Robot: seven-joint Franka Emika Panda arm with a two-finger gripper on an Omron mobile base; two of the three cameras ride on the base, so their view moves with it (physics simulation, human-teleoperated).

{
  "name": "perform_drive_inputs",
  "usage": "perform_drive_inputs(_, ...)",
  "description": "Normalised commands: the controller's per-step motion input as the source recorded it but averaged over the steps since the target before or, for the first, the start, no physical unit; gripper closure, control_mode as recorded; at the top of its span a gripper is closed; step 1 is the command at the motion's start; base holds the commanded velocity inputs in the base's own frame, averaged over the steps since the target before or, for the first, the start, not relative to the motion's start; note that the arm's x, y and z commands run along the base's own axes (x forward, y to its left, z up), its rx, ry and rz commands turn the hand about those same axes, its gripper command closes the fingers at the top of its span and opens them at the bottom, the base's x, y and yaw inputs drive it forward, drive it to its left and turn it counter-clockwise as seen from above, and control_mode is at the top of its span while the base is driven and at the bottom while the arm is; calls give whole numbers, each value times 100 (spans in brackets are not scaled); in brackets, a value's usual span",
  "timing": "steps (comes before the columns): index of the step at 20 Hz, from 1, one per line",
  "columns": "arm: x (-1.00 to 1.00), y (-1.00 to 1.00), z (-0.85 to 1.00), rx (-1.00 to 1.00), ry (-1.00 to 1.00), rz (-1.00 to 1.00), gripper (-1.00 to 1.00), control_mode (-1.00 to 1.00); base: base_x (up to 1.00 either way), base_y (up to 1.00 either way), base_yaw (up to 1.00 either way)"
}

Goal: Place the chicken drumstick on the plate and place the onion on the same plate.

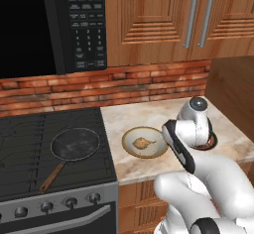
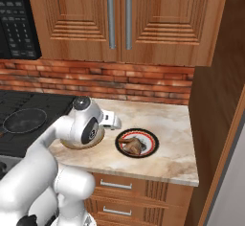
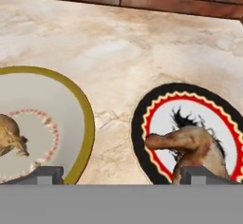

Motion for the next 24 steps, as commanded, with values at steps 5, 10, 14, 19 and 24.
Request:
perform_drive_inputs(5, 0, 96, 0, -4, 22, 0, -100, -100, 0, 0, 0)
perform_drive_inputs(10, 0, 59, 2, 0, 20, 0, -100, -100, 0, 0, 0)
perform_drive_inputs(14, 0, 0, 1, 0, 4, 0, -100, -100, 0, 0, 0)
perform_drive_inputs(19, 9, 39, 0, 5, 0, 0, -100, -100, 0, 0, 0)
perform_drive_inputs(24, 8, 13, -5, 3, 1, 1, -100, -100, 0, 0, 0)
